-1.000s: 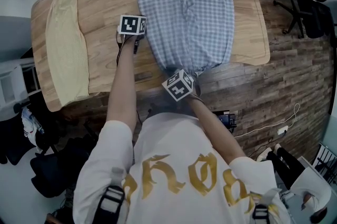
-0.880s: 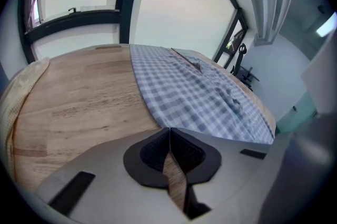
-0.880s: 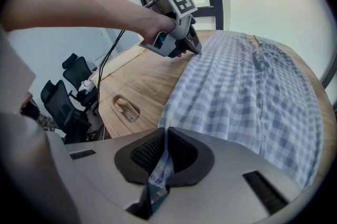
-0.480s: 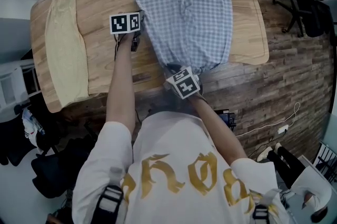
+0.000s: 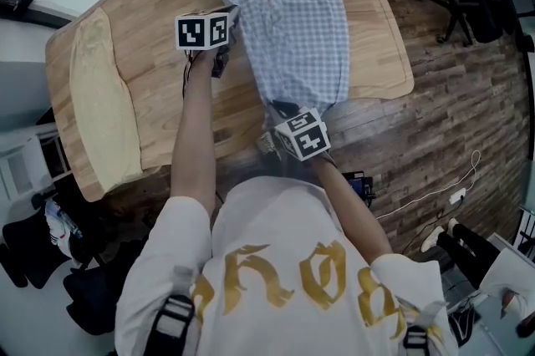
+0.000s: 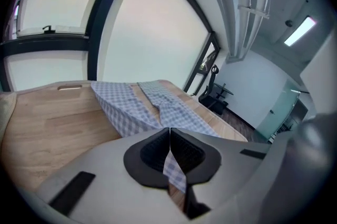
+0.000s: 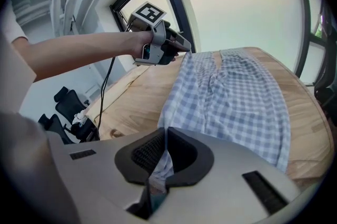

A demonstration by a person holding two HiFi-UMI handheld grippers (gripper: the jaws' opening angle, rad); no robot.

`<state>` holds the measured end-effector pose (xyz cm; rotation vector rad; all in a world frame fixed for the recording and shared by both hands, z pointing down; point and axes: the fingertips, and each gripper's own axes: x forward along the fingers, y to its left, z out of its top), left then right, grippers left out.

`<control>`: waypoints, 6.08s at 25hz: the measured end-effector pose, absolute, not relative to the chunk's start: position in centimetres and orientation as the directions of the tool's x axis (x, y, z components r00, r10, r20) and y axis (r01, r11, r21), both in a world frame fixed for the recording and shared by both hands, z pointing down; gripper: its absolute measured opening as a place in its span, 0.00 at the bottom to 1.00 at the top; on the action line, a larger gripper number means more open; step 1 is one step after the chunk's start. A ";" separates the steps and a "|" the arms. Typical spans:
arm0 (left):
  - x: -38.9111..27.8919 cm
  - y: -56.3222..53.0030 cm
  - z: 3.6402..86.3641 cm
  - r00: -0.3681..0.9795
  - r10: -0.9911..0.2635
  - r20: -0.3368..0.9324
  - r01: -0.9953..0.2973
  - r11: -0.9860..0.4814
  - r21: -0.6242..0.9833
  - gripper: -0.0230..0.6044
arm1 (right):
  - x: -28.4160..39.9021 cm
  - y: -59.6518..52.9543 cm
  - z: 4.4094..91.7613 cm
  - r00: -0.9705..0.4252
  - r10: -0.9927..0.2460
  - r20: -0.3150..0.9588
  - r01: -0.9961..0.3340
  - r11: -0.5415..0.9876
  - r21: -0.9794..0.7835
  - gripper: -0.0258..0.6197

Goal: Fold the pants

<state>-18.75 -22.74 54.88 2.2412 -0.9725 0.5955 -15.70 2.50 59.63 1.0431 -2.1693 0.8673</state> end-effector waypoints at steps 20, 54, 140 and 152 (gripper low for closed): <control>1.6 -24.5 52.2 0.729 -0.306 0.612 -0.585 -0.743 0.326 0.10 | 1.7 1.3 59.5 -0.331 -0.568 0.754 -0.943 0.167 -0.289 0.09; 0.3 -17.6 63.4 0.592 -0.015 0.806 -0.530 -0.760 0.375 0.11 | 2.7 -1.3 60.5 -0.376 -0.546 0.749 -0.926 0.202 -0.318 0.21; -7.2 -23.3 56.6 0.651 -0.139 0.747 -0.556 -0.757 0.343 0.30 | 7.8 2.0 56.5 -0.515 -0.484 0.708 -0.846 0.419 -0.329 0.49; -15.8 -37.5 54.2 0.594 -0.355 0.721 -0.742 -0.587 0.322 0.32 | -1.2 -17.9 53.4 -0.554 -0.647 0.524 -0.829 0.484 -0.279 0.43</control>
